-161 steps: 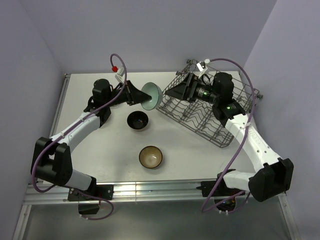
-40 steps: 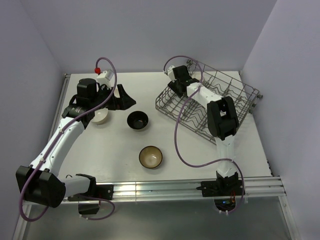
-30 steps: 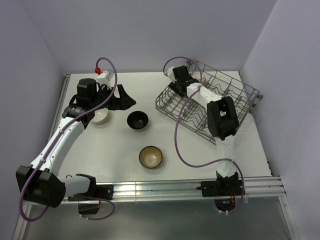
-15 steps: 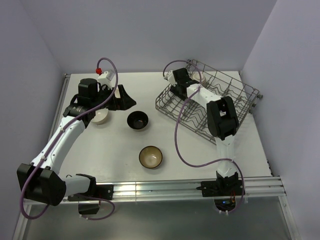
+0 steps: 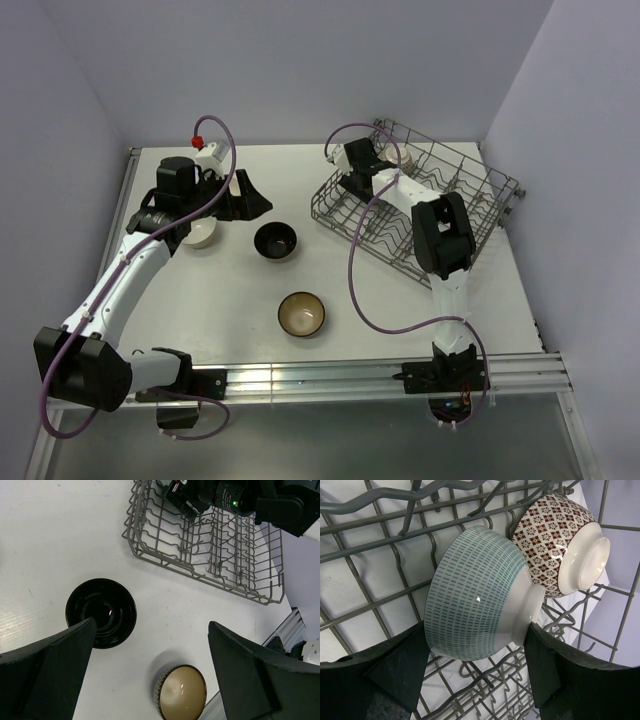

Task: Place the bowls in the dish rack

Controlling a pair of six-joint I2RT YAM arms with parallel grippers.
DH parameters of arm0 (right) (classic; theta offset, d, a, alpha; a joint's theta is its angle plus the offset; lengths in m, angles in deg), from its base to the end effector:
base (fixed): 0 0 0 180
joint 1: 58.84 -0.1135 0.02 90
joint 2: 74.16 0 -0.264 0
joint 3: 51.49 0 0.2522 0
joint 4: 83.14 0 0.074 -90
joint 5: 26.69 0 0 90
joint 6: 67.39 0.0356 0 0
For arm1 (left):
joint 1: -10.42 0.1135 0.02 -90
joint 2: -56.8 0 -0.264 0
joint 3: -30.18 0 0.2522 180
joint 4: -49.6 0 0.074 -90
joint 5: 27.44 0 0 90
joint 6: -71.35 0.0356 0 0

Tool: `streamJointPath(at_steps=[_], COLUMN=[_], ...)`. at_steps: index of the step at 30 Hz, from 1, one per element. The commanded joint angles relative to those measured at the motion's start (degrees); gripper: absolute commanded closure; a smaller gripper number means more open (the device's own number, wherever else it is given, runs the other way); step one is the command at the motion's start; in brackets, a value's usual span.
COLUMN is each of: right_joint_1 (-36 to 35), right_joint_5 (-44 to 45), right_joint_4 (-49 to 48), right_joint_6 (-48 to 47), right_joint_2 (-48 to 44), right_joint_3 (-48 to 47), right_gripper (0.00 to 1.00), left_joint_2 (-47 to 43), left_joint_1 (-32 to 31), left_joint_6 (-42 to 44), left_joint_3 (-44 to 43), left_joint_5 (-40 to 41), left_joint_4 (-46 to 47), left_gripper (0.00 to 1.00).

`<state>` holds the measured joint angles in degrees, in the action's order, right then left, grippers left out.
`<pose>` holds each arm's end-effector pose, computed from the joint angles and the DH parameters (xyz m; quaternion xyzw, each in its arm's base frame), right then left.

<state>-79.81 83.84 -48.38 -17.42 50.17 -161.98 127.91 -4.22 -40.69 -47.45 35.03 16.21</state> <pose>0.4571 0.1618 0.1907 -0.4129 0.8251 -0.2220 0.3154 0.2660 -0.0865 0.3442 0.0709 0.8339 -0.3524 0.4188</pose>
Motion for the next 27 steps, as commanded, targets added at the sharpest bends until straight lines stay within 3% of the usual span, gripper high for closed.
streamJointPath(at_steps=[1,4,7,10,27], right_joint_1=[0.6,0.5,0.2,0.1,-0.4], right_joint_5=[4.0,3.8,3.3,3.2,-2.3], right_joint_4=[-0.4,0.1,0.7,0.7,6.1], right_joint_6=[-0.7,-0.3,-0.2,-0.3,0.5], right_joint_2=[1.5,1.4,0.7,0.4,0.6], right_joint_3=[-2.2,-2.3,-2.1,-1.8,-3.7], right_gripper=[0.31,0.23,0.06,0.00,0.00], left_joint_2=[-0.6,-0.4,-0.1,0.1,-1.1], left_joint_1=[0.2,0.2,0.2,0.2,0.2], left_joint_6=[1.1,1.8,2.6,3.3,4.6], left_joint_3=[-0.9,-1.2,-1.8,-2.3,-2.2], left_joint_5=[0.1,0.0,-0.2,-0.1,0.3], left_joint_4=[0.2,-0.4,-1.4,-2.3,-3.6], left_gripper=[0.01,0.01,0.00,0.00,0.00])
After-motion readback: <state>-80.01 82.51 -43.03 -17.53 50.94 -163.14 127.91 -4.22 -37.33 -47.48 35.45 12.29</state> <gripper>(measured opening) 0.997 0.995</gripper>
